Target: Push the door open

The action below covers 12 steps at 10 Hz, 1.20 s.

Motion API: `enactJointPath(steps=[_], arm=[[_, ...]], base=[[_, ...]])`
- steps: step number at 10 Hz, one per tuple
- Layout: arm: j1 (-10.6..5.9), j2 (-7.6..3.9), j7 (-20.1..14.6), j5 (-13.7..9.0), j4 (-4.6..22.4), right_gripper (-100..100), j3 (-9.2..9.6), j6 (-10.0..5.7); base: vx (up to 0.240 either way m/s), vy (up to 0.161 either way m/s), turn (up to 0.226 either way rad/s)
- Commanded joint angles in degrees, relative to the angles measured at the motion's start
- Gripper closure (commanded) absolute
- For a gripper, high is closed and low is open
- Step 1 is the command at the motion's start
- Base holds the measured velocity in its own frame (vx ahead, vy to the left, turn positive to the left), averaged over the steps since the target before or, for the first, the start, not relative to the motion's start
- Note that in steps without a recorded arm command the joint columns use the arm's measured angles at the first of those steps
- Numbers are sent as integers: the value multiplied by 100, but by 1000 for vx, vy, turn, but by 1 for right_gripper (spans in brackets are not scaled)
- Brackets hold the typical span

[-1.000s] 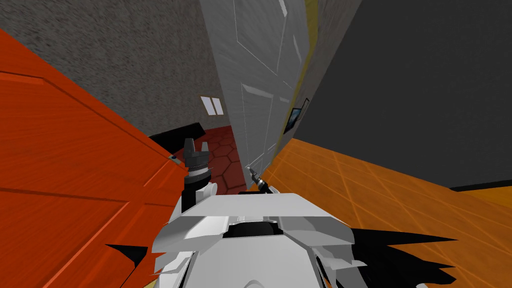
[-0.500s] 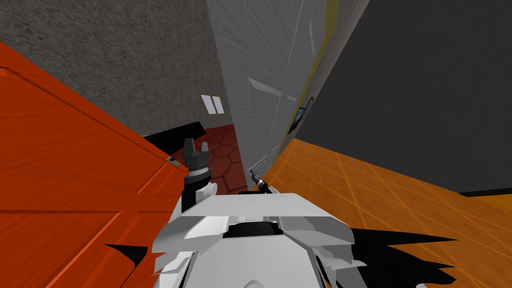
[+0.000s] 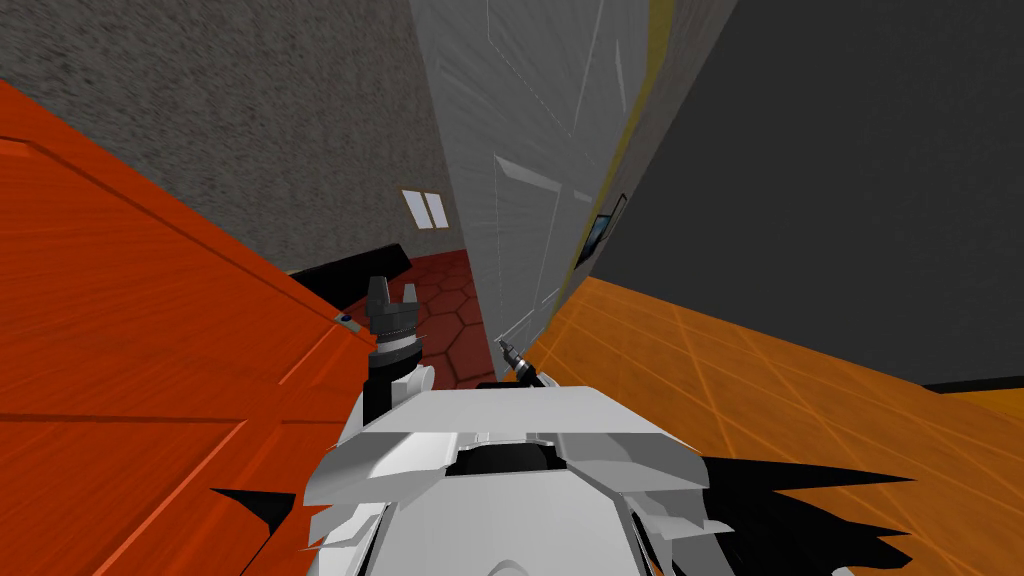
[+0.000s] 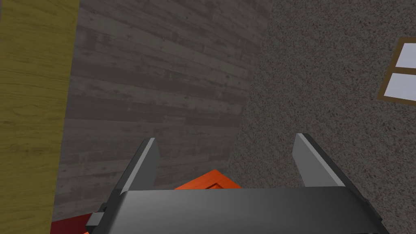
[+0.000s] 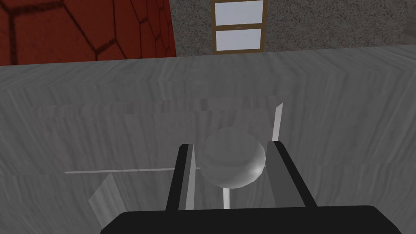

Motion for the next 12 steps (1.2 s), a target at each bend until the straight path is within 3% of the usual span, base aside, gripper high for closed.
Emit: enactJointPath(steps=[1, 12], arm=[[-11, 7, 38, -25, 31, 100, -106, 1], [-89, 96, 301, -192, 246, 100, -829, 5]], base=[[41, 109, -35], [108, 148, -37]])
